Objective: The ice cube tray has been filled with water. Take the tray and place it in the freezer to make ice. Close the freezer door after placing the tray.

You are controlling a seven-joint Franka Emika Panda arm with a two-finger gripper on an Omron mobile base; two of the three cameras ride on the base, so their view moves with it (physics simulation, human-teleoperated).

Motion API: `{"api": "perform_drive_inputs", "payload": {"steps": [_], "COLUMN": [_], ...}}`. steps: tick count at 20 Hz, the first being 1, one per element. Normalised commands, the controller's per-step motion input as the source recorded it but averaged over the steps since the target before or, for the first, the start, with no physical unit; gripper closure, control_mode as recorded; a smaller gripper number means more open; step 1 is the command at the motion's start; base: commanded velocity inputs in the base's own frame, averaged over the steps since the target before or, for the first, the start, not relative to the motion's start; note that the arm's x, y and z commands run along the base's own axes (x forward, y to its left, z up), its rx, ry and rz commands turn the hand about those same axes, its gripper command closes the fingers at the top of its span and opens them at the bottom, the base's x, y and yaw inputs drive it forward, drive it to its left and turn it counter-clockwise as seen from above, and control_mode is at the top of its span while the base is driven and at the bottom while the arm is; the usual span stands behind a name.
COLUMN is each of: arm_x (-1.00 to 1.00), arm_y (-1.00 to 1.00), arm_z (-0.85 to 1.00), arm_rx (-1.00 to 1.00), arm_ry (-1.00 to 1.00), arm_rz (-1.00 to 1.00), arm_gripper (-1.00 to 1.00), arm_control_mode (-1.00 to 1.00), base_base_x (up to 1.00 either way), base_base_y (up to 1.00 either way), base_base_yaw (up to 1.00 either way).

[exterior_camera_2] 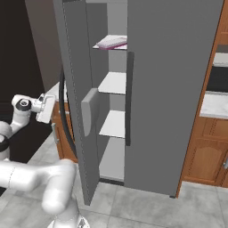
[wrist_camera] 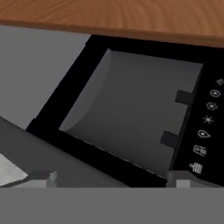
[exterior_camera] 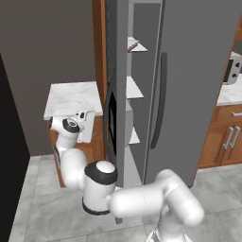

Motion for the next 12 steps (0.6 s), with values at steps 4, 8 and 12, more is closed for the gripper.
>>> {"api": "perform_drive_inputs", "payload": {"steps": [4, 8, 12], "arm_x": [0.58, 0.47, 0.16], "arm_y": [0.11, 0.01, -0.13], "arm_z": [-0.26, -0.19, -0.11], "arm_rx": [-0.06, -0.05, -0.03], "arm_ry": [0.12, 0.16, 0.14], "arm_rz": [0.00, 0.00, 0.00], "arm_gripper": [-1.00, -1.00, -1.00], "arm_control_mode": [-1.00, -1.00, -1.00], "base_base_x": [0.00, 0.00, 0.00], "base_base_y": [0.00, 0.00, 0.00], "base_base_yaw": [0.00, 0.00, 0.00]}}
